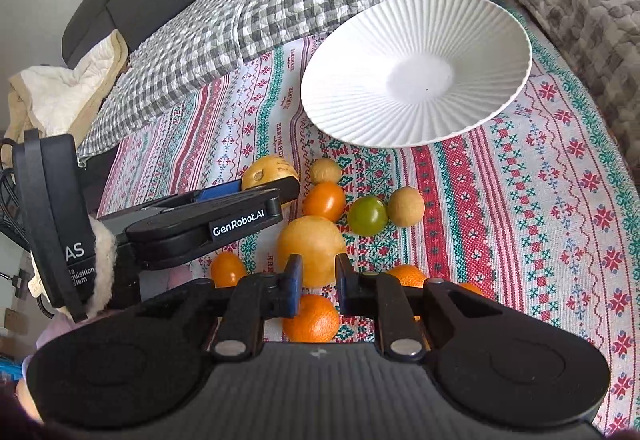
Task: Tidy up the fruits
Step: 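Lift the grapefruit with the left tool while the right tool grasps a large grapefruit, then lower both grapefruits onto the white plate and open both tools, then move both tools back over the remaining fruit, then grasp a tan fruit with the right tool while the left tool grasps a yellow orange, then carry both fruits to the white plate and open both tools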
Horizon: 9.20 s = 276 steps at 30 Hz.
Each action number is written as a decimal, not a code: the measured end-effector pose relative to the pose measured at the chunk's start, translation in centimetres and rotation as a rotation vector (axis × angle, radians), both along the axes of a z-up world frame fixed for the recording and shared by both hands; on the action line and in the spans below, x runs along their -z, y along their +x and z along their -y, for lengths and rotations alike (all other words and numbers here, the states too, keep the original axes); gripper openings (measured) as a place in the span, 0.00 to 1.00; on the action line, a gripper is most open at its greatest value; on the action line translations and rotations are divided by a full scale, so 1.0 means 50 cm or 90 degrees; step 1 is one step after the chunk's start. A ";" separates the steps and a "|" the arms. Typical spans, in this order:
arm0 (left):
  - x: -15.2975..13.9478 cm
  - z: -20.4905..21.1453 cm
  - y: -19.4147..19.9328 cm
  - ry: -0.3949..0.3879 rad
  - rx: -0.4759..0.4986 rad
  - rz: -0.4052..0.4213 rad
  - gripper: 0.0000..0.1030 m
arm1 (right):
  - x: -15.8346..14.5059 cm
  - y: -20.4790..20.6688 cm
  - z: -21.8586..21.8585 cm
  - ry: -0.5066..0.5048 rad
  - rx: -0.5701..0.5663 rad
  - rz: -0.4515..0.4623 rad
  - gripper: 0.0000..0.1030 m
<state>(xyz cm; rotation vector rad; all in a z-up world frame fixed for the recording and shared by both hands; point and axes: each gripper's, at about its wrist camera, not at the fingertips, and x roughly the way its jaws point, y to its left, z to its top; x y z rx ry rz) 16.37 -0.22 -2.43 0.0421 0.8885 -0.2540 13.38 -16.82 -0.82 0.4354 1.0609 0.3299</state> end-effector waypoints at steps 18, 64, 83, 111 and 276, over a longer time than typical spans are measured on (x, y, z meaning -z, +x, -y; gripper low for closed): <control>0.003 -0.068 0.006 0.014 -0.072 -0.033 0.44 | 0.045 0.044 -0.067 -0.047 0.019 -0.022 0.50; -0.058 0.127 0.013 -0.010 0.074 0.089 0.44 | -0.042 0.039 0.192 -0.010 0.174 0.078 0.41; 0.021 0.176 0.090 -0.019 0.109 0.121 0.44 | 0.013 0.156 0.159 0.005 0.138 0.085 0.41; -0.004 0.173 0.072 -0.008 0.121 0.099 0.74 | -0.025 0.112 0.178 -0.045 0.137 0.103 0.71; -0.069 0.068 -0.118 -0.058 0.042 0.091 0.20 | -0.076 -0.061 0.085 -0.138 0.068 0.242 0.24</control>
